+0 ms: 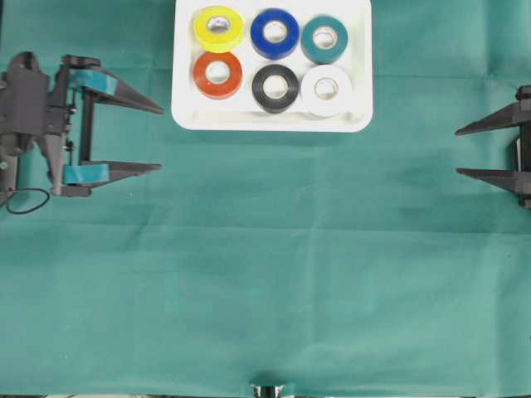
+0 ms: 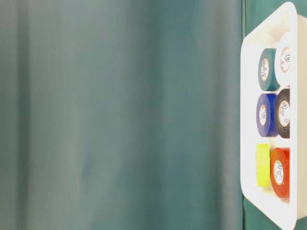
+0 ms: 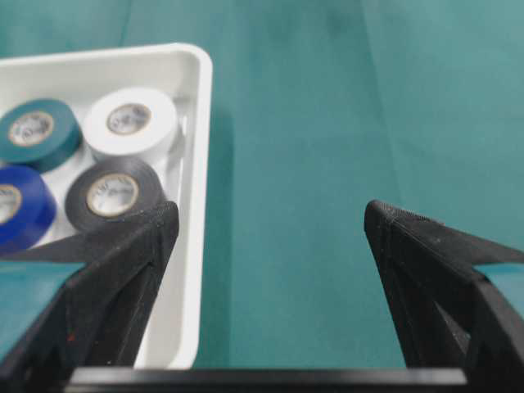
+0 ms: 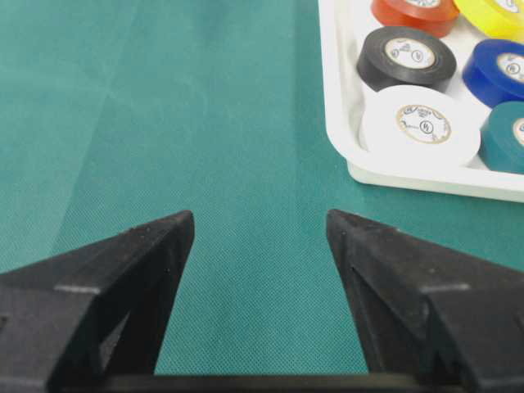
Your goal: Put the tape into the white case with the left arm.
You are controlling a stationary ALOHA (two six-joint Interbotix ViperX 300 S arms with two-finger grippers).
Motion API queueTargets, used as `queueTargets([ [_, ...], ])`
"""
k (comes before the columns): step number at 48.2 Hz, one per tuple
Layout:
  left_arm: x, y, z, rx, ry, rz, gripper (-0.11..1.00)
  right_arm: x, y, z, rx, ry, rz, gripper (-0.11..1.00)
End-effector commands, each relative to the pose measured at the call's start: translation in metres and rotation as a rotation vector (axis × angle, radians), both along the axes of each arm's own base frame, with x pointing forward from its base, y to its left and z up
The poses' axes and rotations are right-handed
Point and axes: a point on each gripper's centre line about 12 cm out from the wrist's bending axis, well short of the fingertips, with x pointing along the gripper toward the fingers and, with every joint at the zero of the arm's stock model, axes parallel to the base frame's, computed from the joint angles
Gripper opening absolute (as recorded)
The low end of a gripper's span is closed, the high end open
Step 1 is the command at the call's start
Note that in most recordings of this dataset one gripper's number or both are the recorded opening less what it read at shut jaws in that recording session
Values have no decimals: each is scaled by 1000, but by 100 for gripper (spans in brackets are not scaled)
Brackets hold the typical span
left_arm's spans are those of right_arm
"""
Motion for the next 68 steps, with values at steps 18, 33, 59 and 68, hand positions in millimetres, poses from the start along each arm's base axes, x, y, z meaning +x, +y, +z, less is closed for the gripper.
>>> queueTargets([
  [18, -22, -1, -1, -4, -45, -1, 95, 2, -1, 4, 0, -12, -6, 98],
  [33, -39, -1, -10, -6, -49, -3, 95, 1, -1, 3, -1, -10, -6, 98],
  [59, -54, -3, -17, -8, -64, -12, 95, 1, -1, 3, -1, -10, -6, 98],
  [68, -54, -3, -17, -8, -63, -12, 95, 1, -1, 3, -1, -10, -6, 98],
])
